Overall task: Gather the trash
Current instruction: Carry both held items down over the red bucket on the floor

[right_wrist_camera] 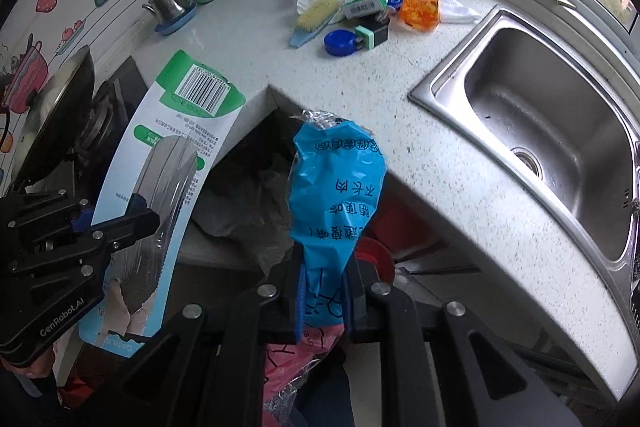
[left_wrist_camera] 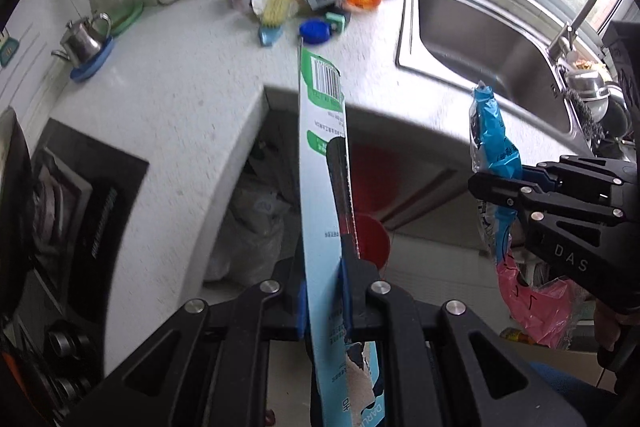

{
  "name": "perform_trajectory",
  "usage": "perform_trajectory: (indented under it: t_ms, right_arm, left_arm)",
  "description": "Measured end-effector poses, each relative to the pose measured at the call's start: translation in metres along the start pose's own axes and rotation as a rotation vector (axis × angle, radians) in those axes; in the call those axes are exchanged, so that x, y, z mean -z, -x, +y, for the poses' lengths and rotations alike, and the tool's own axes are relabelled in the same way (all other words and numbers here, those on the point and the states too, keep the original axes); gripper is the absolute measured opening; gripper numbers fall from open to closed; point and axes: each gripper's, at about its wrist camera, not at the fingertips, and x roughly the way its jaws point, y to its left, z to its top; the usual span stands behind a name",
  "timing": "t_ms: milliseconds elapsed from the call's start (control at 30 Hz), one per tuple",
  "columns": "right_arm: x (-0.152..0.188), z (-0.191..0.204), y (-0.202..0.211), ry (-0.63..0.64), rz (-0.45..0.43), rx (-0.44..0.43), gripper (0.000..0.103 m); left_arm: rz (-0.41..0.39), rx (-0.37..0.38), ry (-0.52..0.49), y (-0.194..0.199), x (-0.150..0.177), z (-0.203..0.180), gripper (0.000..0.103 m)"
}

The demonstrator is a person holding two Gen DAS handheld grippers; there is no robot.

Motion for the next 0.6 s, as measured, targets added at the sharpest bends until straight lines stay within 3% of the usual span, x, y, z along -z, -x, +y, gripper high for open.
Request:
perform_trajectory:
  t_ms: [33,300,600]
  right_arm:
    - [0.006,-0.001,-0.004,-0.04,0.055,-0.013,0.013]
    - [0.045,-0.007,-0.049,-0.085,0.173,-0.032,0.013]
    - [0.071,-0.025,-0.117,-0.182,0.262,-0.054,0.013]
  left_arm:
    - [0.015,0.009,0.002,-0.005,0.006,-0.002,0.012]
    - [0.146,0.046,-0.005,-0.055,0.036,-0.01,0.012]
    - [0.309,0.028,-0.022,-0.158,0.062,-0.01,0.012]
